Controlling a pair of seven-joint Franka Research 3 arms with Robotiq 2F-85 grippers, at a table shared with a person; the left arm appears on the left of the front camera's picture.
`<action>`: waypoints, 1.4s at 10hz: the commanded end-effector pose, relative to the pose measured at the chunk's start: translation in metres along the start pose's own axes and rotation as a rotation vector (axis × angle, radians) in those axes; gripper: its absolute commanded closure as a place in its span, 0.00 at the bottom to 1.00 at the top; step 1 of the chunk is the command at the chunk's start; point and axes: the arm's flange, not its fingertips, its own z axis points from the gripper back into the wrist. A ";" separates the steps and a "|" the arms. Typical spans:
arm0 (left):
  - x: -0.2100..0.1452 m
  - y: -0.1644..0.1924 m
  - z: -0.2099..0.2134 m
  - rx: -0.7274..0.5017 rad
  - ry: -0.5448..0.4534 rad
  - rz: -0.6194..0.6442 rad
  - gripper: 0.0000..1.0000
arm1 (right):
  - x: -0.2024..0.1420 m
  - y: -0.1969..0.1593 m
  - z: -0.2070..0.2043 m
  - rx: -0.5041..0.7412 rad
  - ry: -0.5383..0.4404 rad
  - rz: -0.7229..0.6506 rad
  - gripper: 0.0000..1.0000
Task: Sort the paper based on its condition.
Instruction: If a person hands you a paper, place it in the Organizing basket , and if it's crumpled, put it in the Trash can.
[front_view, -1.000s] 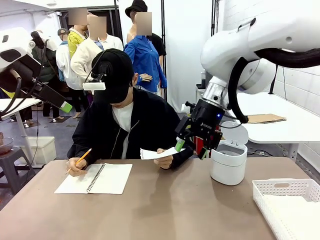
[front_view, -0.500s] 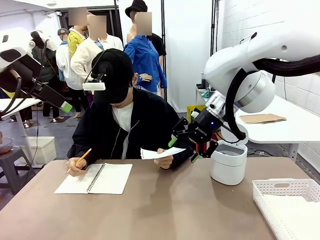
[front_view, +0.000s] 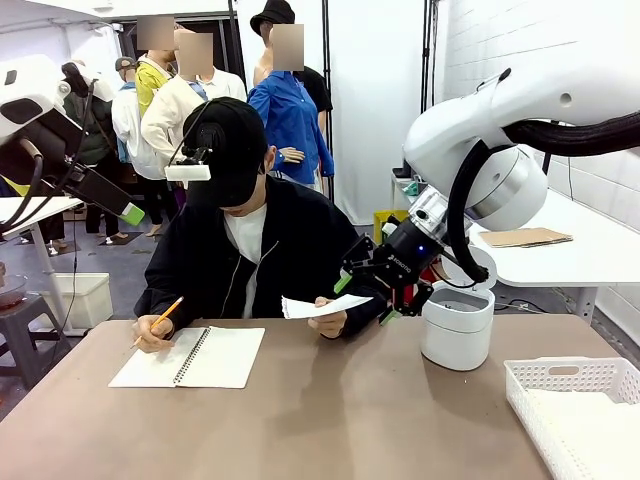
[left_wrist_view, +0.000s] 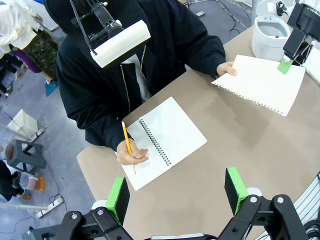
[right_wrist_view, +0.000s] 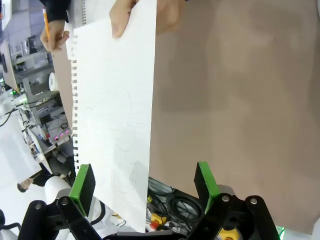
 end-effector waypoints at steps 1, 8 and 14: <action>0.000 0.000 0.000 -0.001 -0.001 0.002 0.00 | 0.003 -0.001 0.002 -0.003 0.012 0.002 0.00; 0.000 0.000 0.000 -0.001 -0.001 0.002 0.00 | 0.063 -0.010 -0.041 0.227 0.278 -0.174 0.00; 0.000 0.000 0.000 -0.001 -0.001 0.002 0.00 | 0.063 -0.017 -0.044 0.202 0.282 -0.200 0.26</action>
